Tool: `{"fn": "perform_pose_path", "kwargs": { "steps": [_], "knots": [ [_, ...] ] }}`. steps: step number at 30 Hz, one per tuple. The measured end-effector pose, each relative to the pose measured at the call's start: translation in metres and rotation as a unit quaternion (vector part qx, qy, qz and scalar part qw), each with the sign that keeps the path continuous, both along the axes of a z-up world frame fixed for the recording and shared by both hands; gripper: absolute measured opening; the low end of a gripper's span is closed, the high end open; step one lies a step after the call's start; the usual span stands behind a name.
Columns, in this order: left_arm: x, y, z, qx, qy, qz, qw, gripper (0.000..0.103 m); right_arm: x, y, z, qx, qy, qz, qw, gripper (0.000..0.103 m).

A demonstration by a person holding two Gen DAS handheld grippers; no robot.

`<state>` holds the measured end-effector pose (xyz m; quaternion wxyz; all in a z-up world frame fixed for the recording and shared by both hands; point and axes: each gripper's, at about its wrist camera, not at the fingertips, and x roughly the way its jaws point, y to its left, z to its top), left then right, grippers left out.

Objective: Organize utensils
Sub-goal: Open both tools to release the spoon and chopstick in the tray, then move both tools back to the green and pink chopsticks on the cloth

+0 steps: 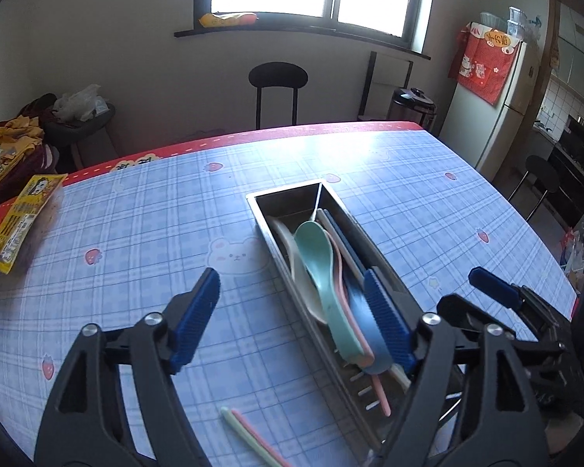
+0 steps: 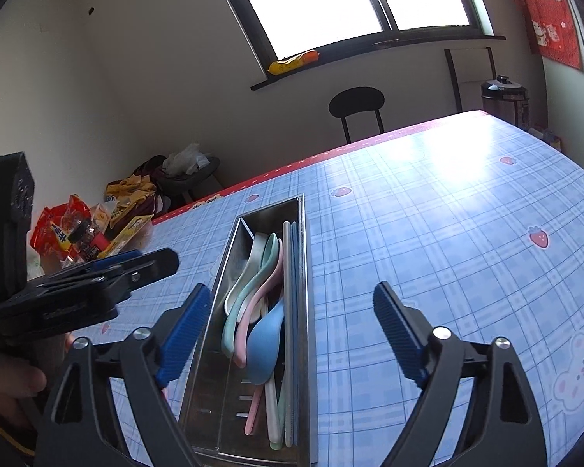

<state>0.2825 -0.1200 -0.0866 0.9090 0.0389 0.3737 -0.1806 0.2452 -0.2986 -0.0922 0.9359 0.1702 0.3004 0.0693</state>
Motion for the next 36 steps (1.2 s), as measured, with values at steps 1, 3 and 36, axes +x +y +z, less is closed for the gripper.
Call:
{"fn": "perform_pose_path", "kwargs": {
  "steps": [1, 3, 36],
  "knots": [
    [-0.007, 0.007, 0.001, 0.002, -0.004, 0.007, 1.0000, 0.093, -0.001, 0.002, 0.001, -0.006, -0.001, 0.003, 1.000, 0.094],
    [-0.022, 0.021, 0.000, 0.003, -0.008, 0.017, 0.9998, 0.094, -0.004, 0.007, 0.003, -0.016, -0.007, 0.005, 1.000, 0.097],
    [-0.148, 0.084, -0.072, 0.014, 0.011, 0.048, 0.9987, 0.097, -0.108, 0.053, -0.018, -0.108, 0.047, 0.084, 0.989, 0.097]
  ]
}}
